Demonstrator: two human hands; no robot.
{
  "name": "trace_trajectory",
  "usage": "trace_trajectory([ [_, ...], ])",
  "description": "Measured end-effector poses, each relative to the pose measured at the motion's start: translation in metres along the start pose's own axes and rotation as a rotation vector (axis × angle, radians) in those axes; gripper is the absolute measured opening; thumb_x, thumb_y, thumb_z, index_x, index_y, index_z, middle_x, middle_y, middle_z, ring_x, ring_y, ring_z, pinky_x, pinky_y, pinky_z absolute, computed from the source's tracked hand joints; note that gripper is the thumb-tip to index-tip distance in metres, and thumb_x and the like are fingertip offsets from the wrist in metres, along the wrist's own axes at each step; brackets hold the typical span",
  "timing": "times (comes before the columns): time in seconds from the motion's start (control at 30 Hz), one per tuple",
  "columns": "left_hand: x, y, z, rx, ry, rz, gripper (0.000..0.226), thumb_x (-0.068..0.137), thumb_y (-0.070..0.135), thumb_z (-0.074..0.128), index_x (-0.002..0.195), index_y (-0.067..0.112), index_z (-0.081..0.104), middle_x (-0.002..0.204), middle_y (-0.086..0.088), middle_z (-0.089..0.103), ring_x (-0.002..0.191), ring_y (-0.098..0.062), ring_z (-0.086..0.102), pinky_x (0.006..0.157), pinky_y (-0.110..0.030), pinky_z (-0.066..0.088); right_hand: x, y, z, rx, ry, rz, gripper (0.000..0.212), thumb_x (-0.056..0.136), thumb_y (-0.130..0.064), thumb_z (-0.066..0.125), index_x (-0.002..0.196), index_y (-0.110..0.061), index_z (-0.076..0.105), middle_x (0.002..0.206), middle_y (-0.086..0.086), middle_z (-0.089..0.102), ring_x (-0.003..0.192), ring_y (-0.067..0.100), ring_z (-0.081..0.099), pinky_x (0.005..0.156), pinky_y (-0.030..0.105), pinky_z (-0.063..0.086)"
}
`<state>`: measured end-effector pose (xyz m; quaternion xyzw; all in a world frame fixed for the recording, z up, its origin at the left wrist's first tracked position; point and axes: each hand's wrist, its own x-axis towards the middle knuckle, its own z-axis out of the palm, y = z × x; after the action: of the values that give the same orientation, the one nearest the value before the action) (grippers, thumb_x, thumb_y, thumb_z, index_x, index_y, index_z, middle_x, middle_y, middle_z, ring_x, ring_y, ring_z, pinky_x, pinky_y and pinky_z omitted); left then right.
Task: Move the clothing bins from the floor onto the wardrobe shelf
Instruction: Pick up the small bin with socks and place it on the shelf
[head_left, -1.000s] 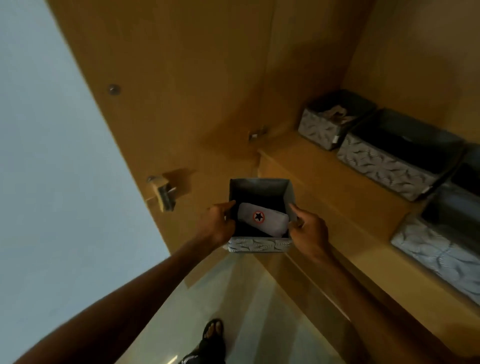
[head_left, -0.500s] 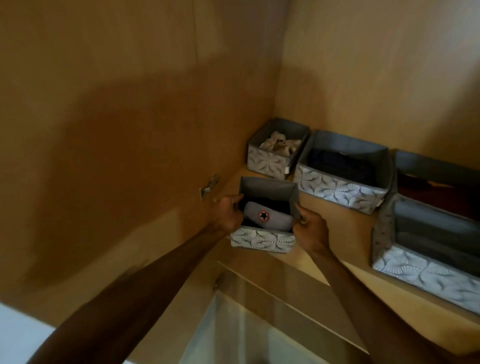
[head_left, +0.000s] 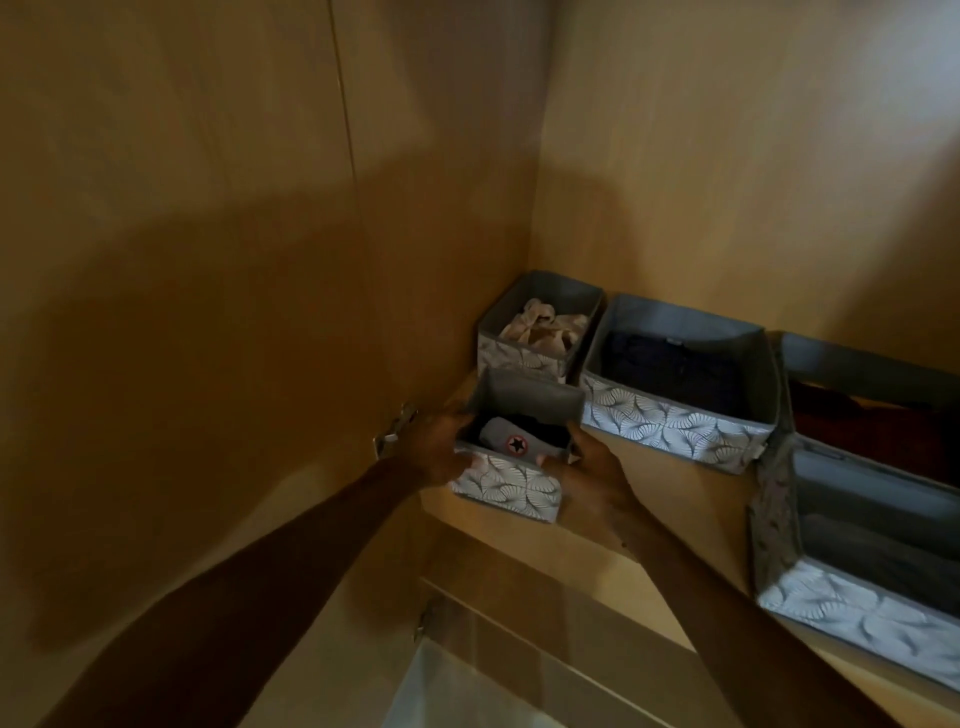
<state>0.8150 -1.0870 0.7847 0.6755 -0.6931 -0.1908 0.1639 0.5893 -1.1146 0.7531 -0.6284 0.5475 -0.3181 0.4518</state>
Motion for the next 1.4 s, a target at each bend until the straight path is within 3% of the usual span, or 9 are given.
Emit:
trace_trajectory([
  [0.17,0.005,-0.018,0.02,0.22,0.36,-0.073,0.058,0.088,0.022,0.062,0.142,0.019,0.042,0.147,-0.006,0.046,0.135,-0.027,0.041,0.107,-0.04,0.04,0.013,0.007,0.025,0.055,-0.031,-0.045,0.079,0.082,-0.001,0.071,0.149,-0.015,0.03,0.114,0.014,0.063,0.105,0.022,0.063,0.095,0.036,0.054],
  [0.23,0.0,-0.023,0.029,0.292,0.31,-0.03,0.065,0.089,0.027,0.058,0.148,0.019,0.032,0.156,-0.008,0.032,0.143,-0.03,0.028,0.115,-0.044,0.029,0.017,0.006,0.033,0.013,0.011,-0.082,0.073,0.084,-0.002,0.068,0.148,-0.012,0.033,0.106,0.003,0.059,0.1,0.016,0.057,0.1,0.042,0.05],
  [0.4,-0.005,-0.036,0.037,0.418,0.118,0.0,0.101,0.085,0.043,0.057,0.153,0.017,-0.013,0.161,-0.011,-0.019,0.148,-0.033,-0.015,0.12,-0.05,0.0,0.026,-0.005,0.034,-0.164,0.038,-0.171,0.067,0.089,-0.009,0.062,0.148,-0.012,0.03,0.11,0.004,0.059,0.102,0.017,0.057,0.083,0.017,0.043],
  [0.63,0.021,-0.036,0.022,0.34,-0.049,-0.036,0.116,0.079,0.049,0.065,0.15,0.02,-0.022,0.157,-0.01,-0.03,0.145,-0.034,-0.026,0.118,-0.051,-0.005,0.051,0.001,0.038,-0.154,0.021,-0.186,0.068,0.091,-0.002,0.057,0.15,-0.01,0.026,0.071,-0.003,0.053,0.076,0.015,0.052,0.074,0.033,0.044],
  [0.83,0.027,-0.035,0.021,0.311,-0.052,-0.04,0.119,0.077,0.048,0.068,0.151,0.018,-0.021,0.157,-0.011,-0.031,0.144,-0.034,-0.027,0.118,-0.047,-0.008,0.057,-0.002,0.037,-0.243,0.013,-0.234,0.069,0.091,-0.015,0.063,0.149,-0.01,0.026,0.093,0.017,0.07,0.081,0.017,0.061,0.073,0.032,0.05],
  [0.97,0.021,-0.035,0.023,0.224,0.001,-0.041,0.113,0.079,0.043,0.068,0.152,0.021,-0.016,0.159,-0.005,-0.027,0.147,-0.029,-0.021,0.118,-0.045,-0.005,0.058,0.002,0.031,-0.231,-0.002,-0.236,0.073,0.088,-0.019,0.068,0.15,-0.01,0.028,0.102,0.026,0.068,0.089,0.025,0.066,0.08,0.043,0.053],
  [1.1,0.001,-0.03,0.032,-0.082,0.145,-0.041,0.098,0.086,0.023,0.065,0.154,0.018,-0.006,0.163,-0.002,-0.011,0.15,-0.023,-0.007,0.121,-0.041,0.008,0.038,0.006,0.03,-0.101,-0.083,-0.229,0.064,0.09,-0.008,0.06,0.147,-0.019,0.035,0.09,-0.008,0.062,0.08,-0.001,0.056,0.082,0.027,0.051],
  [1.2,-0.021,-0.019,0.046,-0.463,0.237,-0.105,0.082,0.089,0.013,0.064,0.154,0.019,0.015,0.159,0.007,0.017,0.145,-0.014,0.018,0.117,-0.039,0.029,0.018,0.01,0.025,-0.09,-0.072,-0.266,0.058,0.087,-0.005,0.06,0.14,-0.022,0.046,0.099,-0.007,0.067,0.087,-0.002,0.061,0.087,0.02,0.047],
  [1.4,-0.068,0.002,0.076,-1.083,0.273,-0.281,0.028,0.086,-0.009,0.062,0.099,0.015,0.066,0.116,-0.012,0.064,0.116,-0.031,0.059,0.094,-0.036,0.049,-0.043,0.024,0.018,0.135,0.083,-0.136,0.021,0.086,-0.005,0.066,0.101,-0.019,0.072,0.098,-0.013,0.072,0.091,0.003,0.067,0.082,0.023,0.051],
])
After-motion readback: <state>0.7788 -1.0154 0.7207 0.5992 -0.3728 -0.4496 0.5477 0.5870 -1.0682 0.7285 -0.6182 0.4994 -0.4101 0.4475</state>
